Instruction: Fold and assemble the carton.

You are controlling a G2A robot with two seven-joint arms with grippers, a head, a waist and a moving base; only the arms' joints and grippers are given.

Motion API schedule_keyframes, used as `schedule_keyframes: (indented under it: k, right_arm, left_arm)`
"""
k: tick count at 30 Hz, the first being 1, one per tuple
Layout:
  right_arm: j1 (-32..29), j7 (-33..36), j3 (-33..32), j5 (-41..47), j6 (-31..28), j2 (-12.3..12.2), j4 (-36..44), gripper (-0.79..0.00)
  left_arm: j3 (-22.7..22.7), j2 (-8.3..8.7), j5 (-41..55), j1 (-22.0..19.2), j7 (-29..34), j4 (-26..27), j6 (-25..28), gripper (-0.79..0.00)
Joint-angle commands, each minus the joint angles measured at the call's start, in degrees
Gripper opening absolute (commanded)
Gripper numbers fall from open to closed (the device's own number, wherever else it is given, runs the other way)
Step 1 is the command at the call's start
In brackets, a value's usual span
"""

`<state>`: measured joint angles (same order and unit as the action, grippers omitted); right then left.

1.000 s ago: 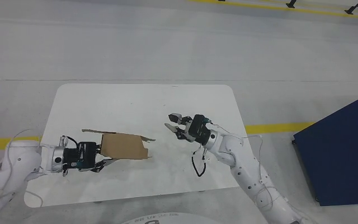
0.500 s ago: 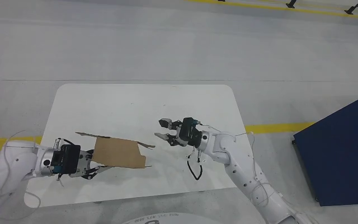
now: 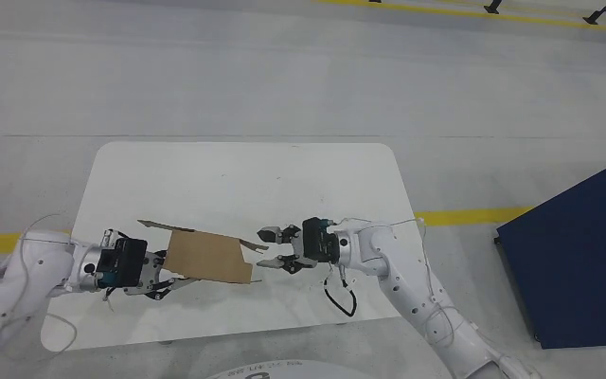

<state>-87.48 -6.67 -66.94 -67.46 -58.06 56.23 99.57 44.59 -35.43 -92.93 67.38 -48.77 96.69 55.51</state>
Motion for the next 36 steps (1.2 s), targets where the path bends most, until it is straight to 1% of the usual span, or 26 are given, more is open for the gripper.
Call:
schedule_keyframes:
  k: [1,4,7,10,14,16,17,18,22,26,29,36]
  right_arm:
    - [0.6,0.7,0.9,0.3,0.1,0.0,-0.2,-0.354]
    - [1.5,1.5,1.8,0.8,0.1,0.1,-0.6,-0.336]
    - [2.1,1.0,1.2,2.0,0.7,0.1,-1.6,-0.317]
    - [1.9,-1.0,-1.3,3.6,0.5,-0.2,-2.8,-0.314]
    - [0.0,-4.0,-5.2,4.4,0.4,-0.8,-3.2,-0.305]
    - [-1.1,-4.9,-6.6,4.1,1.9,-1.0,-2.8,-0.277]
    - [-1.6,-5.1,-7.1,4.0,2.0,-1.0,-2.5,-0.068]
    - [-2.1,-5.2,-7.6,4.0,2.3,-1.1,-2.4,0.000]
    - [-2.1,-5.2,-7.6,4.0,2.3,-1.1,-2.4,0.000]
    - [-2.1,-5.2,-7.6,4.0,2.3,-1.1,-2.4,0.000]
    - [-2.5,-4.3,-6.6,2.9,5.8,-0.8,-0.6,0.000]
    - [-3.8,-3.9,-3.3,-3.9,13.1,-0.2,2.7,0.000]
  left_arm:
    - [-0.7,-0.17,0.0,-0.5,0.1,-0.1,0.1,-0.785]
    - [-1.4,-0.37,0.1,-1.2,0.1,-0.4,0.1,-0.785]
    - [-1.9,-0.39,0.4,-1.7,-0.3,-0.8,-0.3,-0.785]
    - [-2.1,-0.05,0.4,-1.7,-1.0,-1.4,-1.0,-0.785]
    - [-2.3,0.79,0.2,-1.2,-2.6,-2.2,-2.6,-0.785]
    - [-2.6,1.25,0.4,-0.9,-3.5,-2.5,-3.5,-0.785]
    - [-2.9,1.47,0.6,-0.8,-3.9,-2.5,-3.9,-0.785]
    - [-3.1,1.69,0.5,-0.9,-4.2,-2.5,-4.2,-0.785]
    - [-4.3,2.41,0.4,-1.3,-5.4,-2.6,-5.4,-0.785]
    - [-5.8,2.66,0.8,-2.4,-5.7,-2.6,-5.7,-0.785]
    - [-6.8,2.50,1.1,-3.6,-5.1,-3.1,-5.1,-0.785]
    - [-8.0,1.36,1.2,-5.9,-3.4,-5.0,-3.8,-0.785]
